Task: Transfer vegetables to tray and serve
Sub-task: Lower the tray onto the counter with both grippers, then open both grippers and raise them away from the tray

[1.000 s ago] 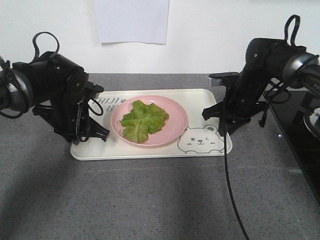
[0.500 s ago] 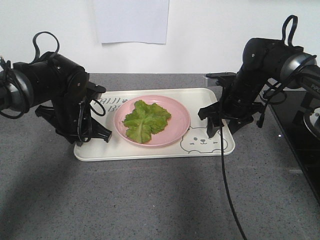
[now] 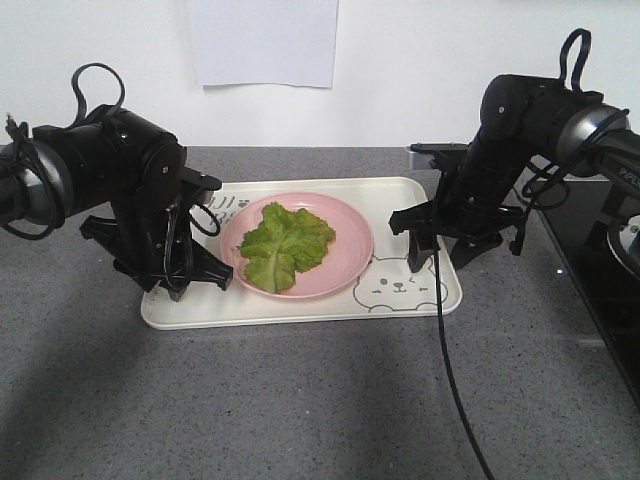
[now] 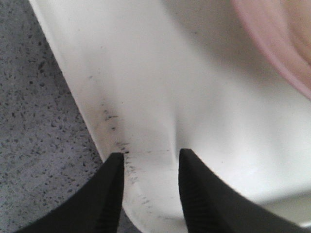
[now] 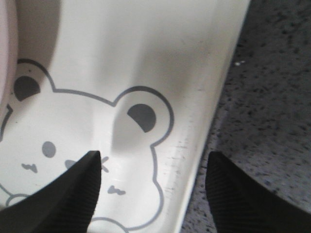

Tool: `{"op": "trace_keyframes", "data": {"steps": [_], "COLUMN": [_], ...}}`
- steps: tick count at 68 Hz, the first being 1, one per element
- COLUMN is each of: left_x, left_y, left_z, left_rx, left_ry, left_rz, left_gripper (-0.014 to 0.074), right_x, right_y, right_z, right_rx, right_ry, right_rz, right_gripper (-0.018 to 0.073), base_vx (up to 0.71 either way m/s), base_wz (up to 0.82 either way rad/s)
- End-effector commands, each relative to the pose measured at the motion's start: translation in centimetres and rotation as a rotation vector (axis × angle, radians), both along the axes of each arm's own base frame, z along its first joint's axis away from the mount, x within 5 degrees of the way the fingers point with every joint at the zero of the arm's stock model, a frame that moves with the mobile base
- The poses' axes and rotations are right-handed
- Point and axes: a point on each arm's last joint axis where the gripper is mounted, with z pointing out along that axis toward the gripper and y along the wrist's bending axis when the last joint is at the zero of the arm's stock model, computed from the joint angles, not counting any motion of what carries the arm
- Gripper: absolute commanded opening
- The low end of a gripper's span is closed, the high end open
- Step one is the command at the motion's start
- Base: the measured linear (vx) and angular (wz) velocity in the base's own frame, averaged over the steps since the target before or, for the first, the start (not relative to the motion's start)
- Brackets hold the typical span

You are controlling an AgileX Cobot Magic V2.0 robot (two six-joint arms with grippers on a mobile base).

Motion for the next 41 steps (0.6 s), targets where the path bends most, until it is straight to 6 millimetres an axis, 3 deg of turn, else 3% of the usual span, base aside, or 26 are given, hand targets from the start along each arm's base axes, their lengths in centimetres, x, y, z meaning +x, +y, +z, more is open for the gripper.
{"op": "trace_keyframes", "data": {"steps": [1, 17, 26, 41], "left_x": [-0.4, -0.8, -1.5, -3.5], "left_y": [0.1, 0.3, 0.6, 1.4], "left_z": [3.2, 5.0, 6.8, 11.5], "left_rx": [-0.029, -0.051, -0.072, -0.147], "left_ry": [-0.084, -0.137, -0.185, -0.330], "left_rz": [-0.001, -0.003, -0.004, -0.011], "left_gripper": [0.0285, 0.0285, 0.0283, 0.0245], "right_x": [-1.2, -2.1, -2.8, -5.5], "right_y": [-0.5, -0.9, -1.0, -0.9], "right_z": [4.5, 7.4, 9.9, 15.7], "right_rx": [-0.014, -0.024, 0.002, 0.082], "right_ry": [-0.075, -0.167, -0.260, -0.473], "right_rz": [0.004, -0.001, 0.003, 0.078], "right_gripper": [0.0458, 0.0437, 0.0375, 0.0105], "base_vx": [0.00, 0.00, 0.00, 0.00], "base_wz": [0.00, 0.00, 0.00, 0.00]}}
